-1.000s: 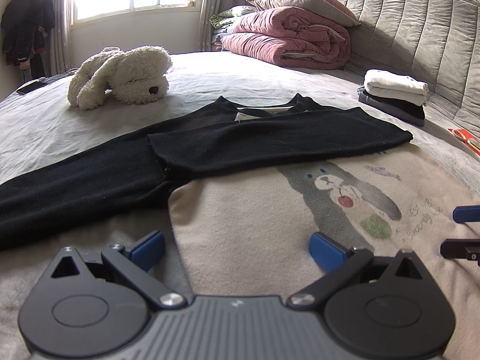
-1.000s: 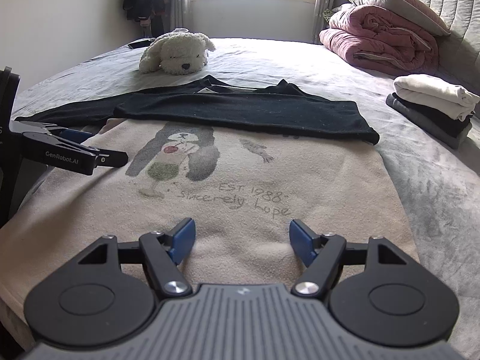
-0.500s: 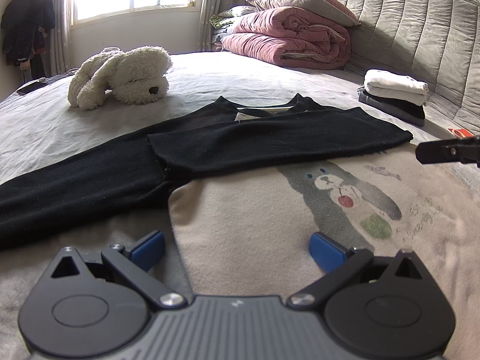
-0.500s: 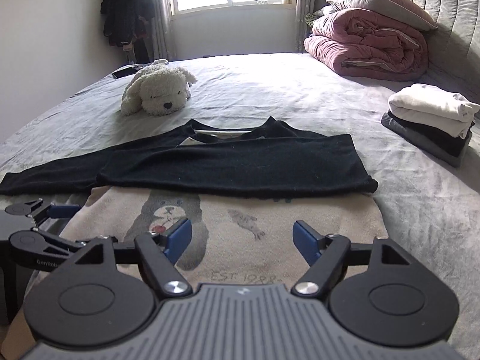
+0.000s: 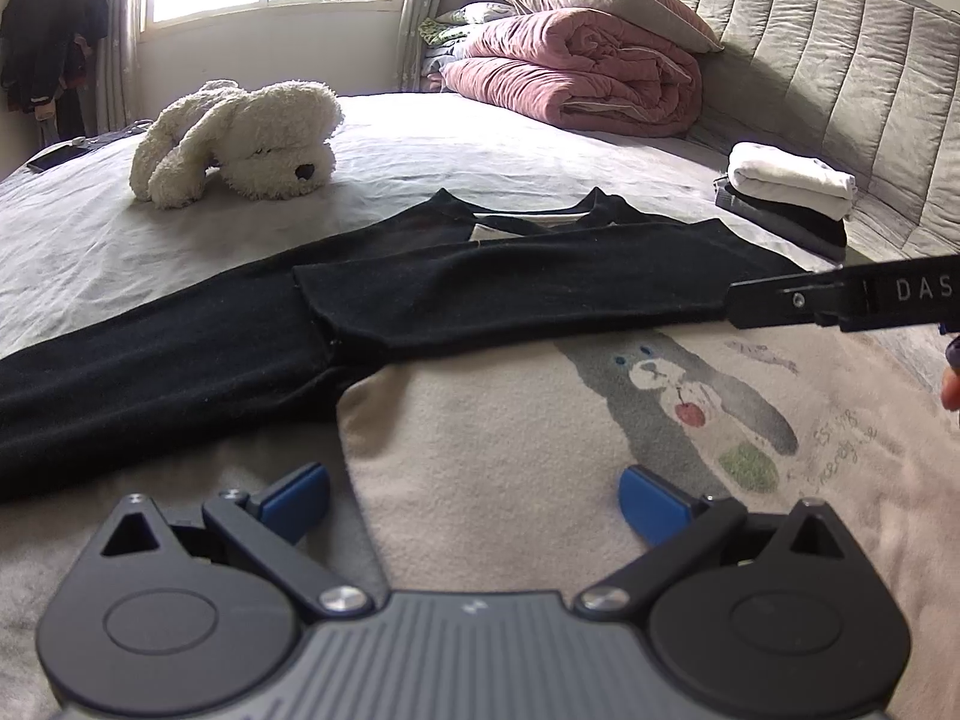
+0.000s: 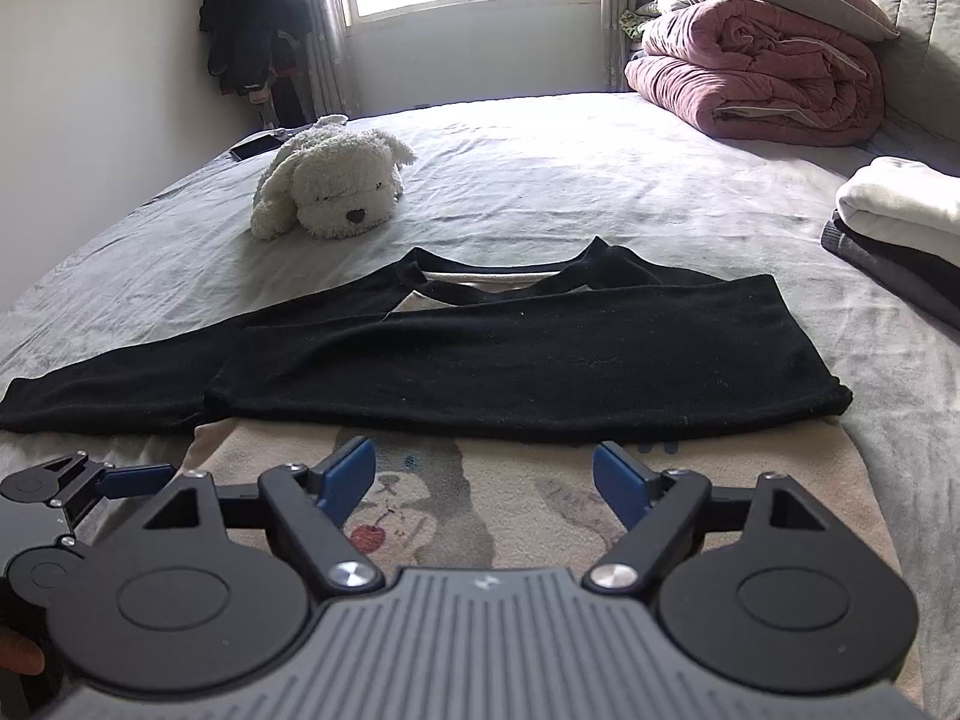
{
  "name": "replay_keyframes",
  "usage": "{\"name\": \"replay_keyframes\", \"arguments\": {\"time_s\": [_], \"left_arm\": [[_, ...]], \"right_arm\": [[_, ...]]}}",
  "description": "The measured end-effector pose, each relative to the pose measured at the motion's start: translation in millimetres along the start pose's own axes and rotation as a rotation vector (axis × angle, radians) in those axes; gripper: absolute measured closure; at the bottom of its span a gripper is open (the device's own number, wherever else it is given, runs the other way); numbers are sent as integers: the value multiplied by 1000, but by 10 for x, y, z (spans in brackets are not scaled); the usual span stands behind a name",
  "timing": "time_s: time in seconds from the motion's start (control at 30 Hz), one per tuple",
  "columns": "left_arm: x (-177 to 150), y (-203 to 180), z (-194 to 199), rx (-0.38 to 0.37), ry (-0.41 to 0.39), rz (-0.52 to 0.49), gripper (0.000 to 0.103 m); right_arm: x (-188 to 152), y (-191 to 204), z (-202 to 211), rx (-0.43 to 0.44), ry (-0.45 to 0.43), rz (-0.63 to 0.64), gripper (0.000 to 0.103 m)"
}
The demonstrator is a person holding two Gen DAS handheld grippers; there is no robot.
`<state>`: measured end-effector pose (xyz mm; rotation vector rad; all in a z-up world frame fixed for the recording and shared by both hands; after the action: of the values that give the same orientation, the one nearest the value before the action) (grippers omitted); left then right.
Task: Fold clothes
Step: 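Move the left gripper toward the other black sleeve cuff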
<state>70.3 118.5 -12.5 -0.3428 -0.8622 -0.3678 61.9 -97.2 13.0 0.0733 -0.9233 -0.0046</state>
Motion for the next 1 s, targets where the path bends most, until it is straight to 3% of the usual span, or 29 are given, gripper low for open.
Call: {"name": "replay_keyframes", "arguments": {"time_s": [0.27, 0.47, 0.67, 1.0], "left_arm": [[127, 303, 198, 180, -53, 138, 1], [184, 717, 360, 376, -100, 275, 1], [155, 1081, 525, 512, -113, 389, 1], [-3, 1821, 995, 807, -184, 612, 5]], "right_arm": [[-15, -81, -37, -35, 34, -56, 19], [-42, -97, -75, -44, 49, -64, 17], [-79, -119, -151, -48, 78, -88, 17], [-146, -113, -209, -33, 118, -102, 16]]}}
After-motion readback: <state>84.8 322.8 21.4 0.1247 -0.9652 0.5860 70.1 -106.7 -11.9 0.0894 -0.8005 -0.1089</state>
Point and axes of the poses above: each gripper's, at about its wrist camera, not at the fingertips, and z roughly against the way its jaws point, y to its left, x to its top, the point moved 3 cm from there along -z, roughly the way its jaws point, and after that the axes turned 6 degrees about -x, right-handed, at the moved point
